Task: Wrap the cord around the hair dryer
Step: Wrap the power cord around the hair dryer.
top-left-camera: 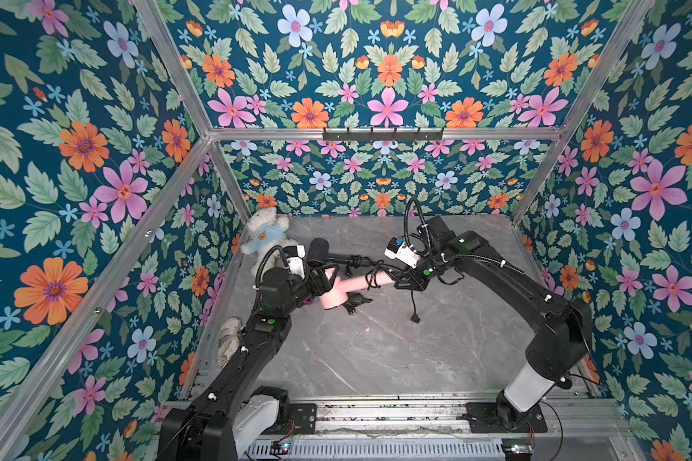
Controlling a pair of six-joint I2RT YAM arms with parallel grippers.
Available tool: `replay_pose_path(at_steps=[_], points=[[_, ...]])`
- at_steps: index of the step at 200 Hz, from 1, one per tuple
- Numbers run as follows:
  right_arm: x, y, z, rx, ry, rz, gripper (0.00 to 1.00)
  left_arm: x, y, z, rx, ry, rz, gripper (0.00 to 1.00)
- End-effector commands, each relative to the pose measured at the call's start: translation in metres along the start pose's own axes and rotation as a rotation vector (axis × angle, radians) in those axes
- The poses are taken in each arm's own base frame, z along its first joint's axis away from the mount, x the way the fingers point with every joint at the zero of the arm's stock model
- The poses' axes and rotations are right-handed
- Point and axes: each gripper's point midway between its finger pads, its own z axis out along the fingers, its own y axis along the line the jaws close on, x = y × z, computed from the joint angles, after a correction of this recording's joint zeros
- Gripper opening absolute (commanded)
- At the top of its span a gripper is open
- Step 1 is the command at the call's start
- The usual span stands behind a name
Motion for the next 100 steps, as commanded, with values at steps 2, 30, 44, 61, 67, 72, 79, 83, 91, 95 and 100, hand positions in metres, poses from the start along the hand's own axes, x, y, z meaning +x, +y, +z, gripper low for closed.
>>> replay_pose_path(at_steps=[2, 30, 44, 61, 67, 72, 79, 83, 91, 95, 100], points=[[-0.019, 0.004, -0.015, -0.049, -0.156, 0.034, 0.46, -0.019, -0.004, -0.003, -0.043, -0.034, -0.046, 0.00], [-0.014, -0.013, -0.026, -0.093, -0.304, 0.132, 0.58, -0.019, -0.020, -0.006, -0.017, 0.023, -0.042, 0.00], [-0.011, -0.016, -0.029, -0.109, -0.344, 0.151, 0.61, -0.019, -0.028, -0.008, 0.000, 0.051, -0.034, 0.00], [-0.010, -0.016, -0.034, -0.116, -0.389, 0.153, 0.65, -0.018, -0.036, -0.011, 0.016, 0.081, -0.027, 0.00], [-0.010, -0.017, -0.037, -0.116, -0.404, 0.156, 0.66, -0.018, -0.041, -0.011, 0.031, 0.095, -0.023, 0.00], [-0.010, -0.018, -0.039, -0.116, -0.419, 0.160, 0.66, -0.017, -0.044, -0.012, 0.045, 0.108, -0.022, 0.00], [-0.010, -0.019, -0.042, -0.118, -0.439, 0.169, 0.66, -0.016, -0.048, -0.012, 0.058, 0.127, -0.022, 0.00], [-0.010, -0.020, -0.043, -0.119, -0.451, 0.174, 0.66, -0.016, -0.051, -0.012, 0.068, 0.137, -0.020, 0.00], [-0.010, -0.022, -0.048, -0.115, -0.476, 0.179, 0.66, -0.015, -0.056, -0.012, 0.084, 0.158, -0.016, 0.00], [-0.009, -0.023, -0.049, -0.111, -0.486, 0.185, 0.68, -0.016, -0.058, -0.012, 0.086, 0.165, -0.014, 0.00], [-0.008, -0.025, -0.051, -0.104, -0.500, 0.189, 0.68, -0.015, -0.059, -0.012, 0.087, 0.176, -0.014, 0.00]])
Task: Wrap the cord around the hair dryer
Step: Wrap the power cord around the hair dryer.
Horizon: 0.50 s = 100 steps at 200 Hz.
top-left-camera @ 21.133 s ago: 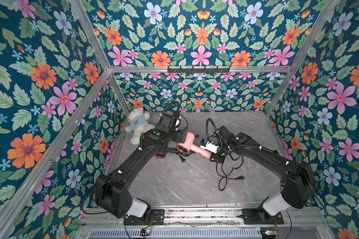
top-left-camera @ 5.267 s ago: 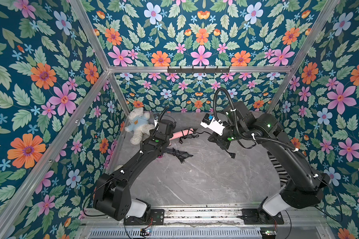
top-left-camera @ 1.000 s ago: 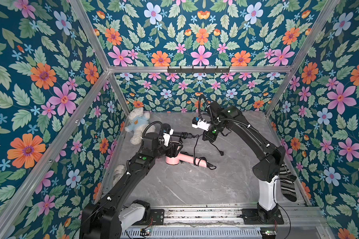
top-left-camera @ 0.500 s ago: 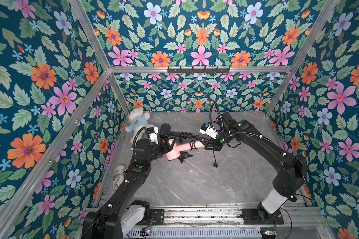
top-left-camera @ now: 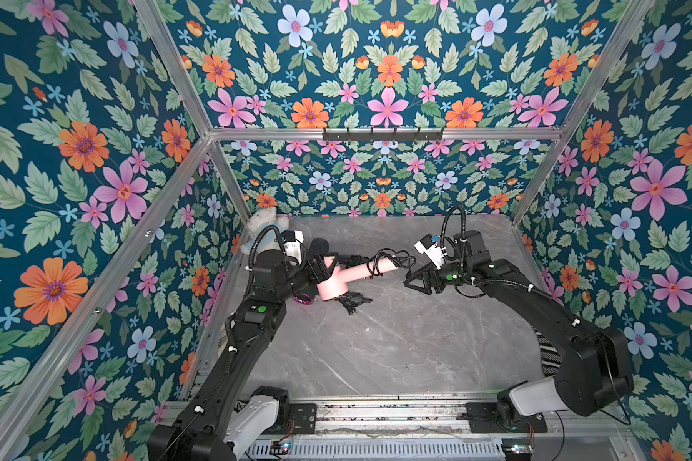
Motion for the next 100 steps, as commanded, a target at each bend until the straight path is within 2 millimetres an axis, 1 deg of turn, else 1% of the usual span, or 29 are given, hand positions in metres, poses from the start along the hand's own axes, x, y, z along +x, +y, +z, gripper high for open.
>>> replay_pose_path(at_steps=[1, 27, 47, 61, 66, 77, 100], points=[[-0.022, 0.006, -0.009, -0.035, -0.123, -0.020, 0.68, 0.004, -0.019, -0.002, 0.069, 0.066, 0.014, 0.00], [-0.019, -0.006, -0.018, 0.022, -0.181, -0.004, 0.69, 0.000, -0.030, -0.002, 0.098, 0.091, 0.017, 0.00], [-0.008, -0.014, -0.011, 0.024, -0.154, 0.025, 0.65, -0.003, -0.040, -0.003, 0.131, 0.099, 0.011, 0.00], [-0.001, -0.012, -0.006, -0.011, -0.142, 0.045, 0.63, -0.004, -0.043, -0.004, 0.134, 0.102, 0.008, 0.00], [0.000, -0.009, -0.006, -0.034, -0.146, 0.047, 0.62, -0.004, -0.042, -0.004, 0.126, 0.103, 0.010, 0.00], [0.002, -0.001, -0.007, -0.074, -0.165, 0.047, 0.62, -0.004, -0.039, -0.007, 0.100, 0.101, 0.016, 0.00], [0.013, 0.004, -0.012, -0.064, -0.166, 0.042, 0.62, -0.006, -0.037, -0.008, 0.079, 0.092, 0.014, 0.00]])
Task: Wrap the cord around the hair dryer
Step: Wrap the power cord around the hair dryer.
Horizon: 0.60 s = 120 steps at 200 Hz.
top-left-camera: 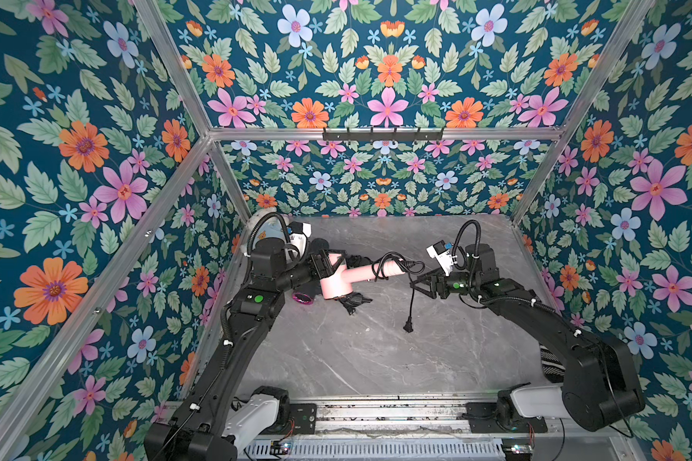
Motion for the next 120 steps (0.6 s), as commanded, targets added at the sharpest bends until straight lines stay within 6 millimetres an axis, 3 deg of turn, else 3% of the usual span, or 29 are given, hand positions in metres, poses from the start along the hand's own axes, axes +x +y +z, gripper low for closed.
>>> replay_pose_path(at_steps=[1, 54, 66, 83, 95, 106, 120], points=[[-0.007, 0.015, -0.007, -0.042, -0.042, -0.040, 0.62, -0.004, -0.004, -0.003, 0.000, -0.015, 0.010, 0.00], [0.007, 0.014, -0.016, 0.019, -0.006, -0.048, 0.59, -0.010, 0.004, -0.003, -0.049, -0.039, -0.013, 0.00], [0.006, 0.001, -0.017, 0.099, -0.010, -0.042, 0.57, -0.011, 0.006, -0.003, -0.063, -0.041, -0.017, 0.00], [0.004, -0.048, -0.027, 0.381, -0.011, -0.004, 0.55, -0.012, 0.009, -0.002, -0.083, -0.042, -0.018, 0.00], [0.003, -0.071, -0.034, 0.508, -0.018, 0.028, 0.56, -0.011, 0.010, 0.000, -0.080, -0.034, -0.019, 0.00], [0.002, -0.075, -0.036, 0.532, -0.037, 0.018, 0.56, -0.010, 0.011, 0.002, -0.079, -0.026, -0.021, 0.00], [-0.002, -0.061, -0.034, 0.438, -0.082, 0.000, 0.57, -0.011, 0.012, 0.003, -0.082, -0.026, -0.022, 0.00]])
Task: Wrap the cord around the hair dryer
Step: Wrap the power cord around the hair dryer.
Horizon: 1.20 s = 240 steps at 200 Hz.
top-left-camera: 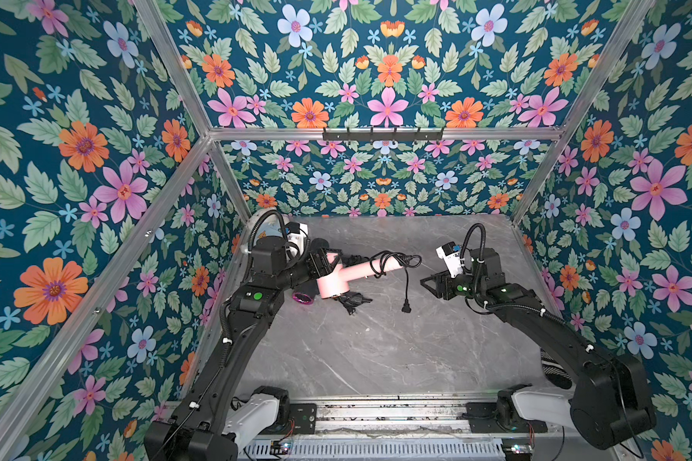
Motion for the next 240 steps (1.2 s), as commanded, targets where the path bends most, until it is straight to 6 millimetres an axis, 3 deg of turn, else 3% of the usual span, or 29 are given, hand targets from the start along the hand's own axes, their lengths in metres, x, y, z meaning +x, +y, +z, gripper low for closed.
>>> replay_pose_path(at_steps=[1, 31, 58, 89, 107, 127, 158, 198, 240], points=[[-0.006, -0.011, -0.005, 0.054, -0.059, 0.007, 0.57, -0.009, -0.007, 0.000, 0.021, -0.024, 0.008, 0.00], [0.002, 0.029, -0.004, -0.199, -0.055, -0.036, 0.56, -0.009, -0.006, 0.004, 0.021, -0.015, 0.008, 0.00], [0.005, 0.034, 0.002, -0.246, -0.077, -0.059, 0.60, -0.010, -0.006, 0.006, 0.023, -0.010, 0.004, 0.00], [-0.008, 0.029, 0.015, -0.254, -0.143, -0.075, 0.64, -0.008, -0.006, 0.008, 0.025, -0.001, -0.003, 0.00], [-0.008, 0.043, 0.025, -0.316, -0.117, -0.073, 0.63, -0.009, -0.006, 0.008, 0.022, -0.005, -0.004, 0.00], [0.007, 0.059, 0.039, -0.346, -0.066, -0.093, 0.62, -0.010, -0.008, 0.008, 0.027, -0.008, -0.003, 0.00], [0.013, 0.054, 0.046, -0.330, -0.053, -0.070, 0.62, -0.013, -0.008, 0.008, 0.025, -0.014, -0.004, 0.00], [0.010, 0.049, 0.040, -0.323, -0.056, -0.065, 0.63, -0.012, -0.006, 0.009, 0.022, -0.014, -0.007, 0.00], [0.010, 0.055, 0.045, -0.384, -0.036, -0.048, 0.55, -0.012, -0.006, 0.012, 0.034, -0.013, -0.018, 0.00]])
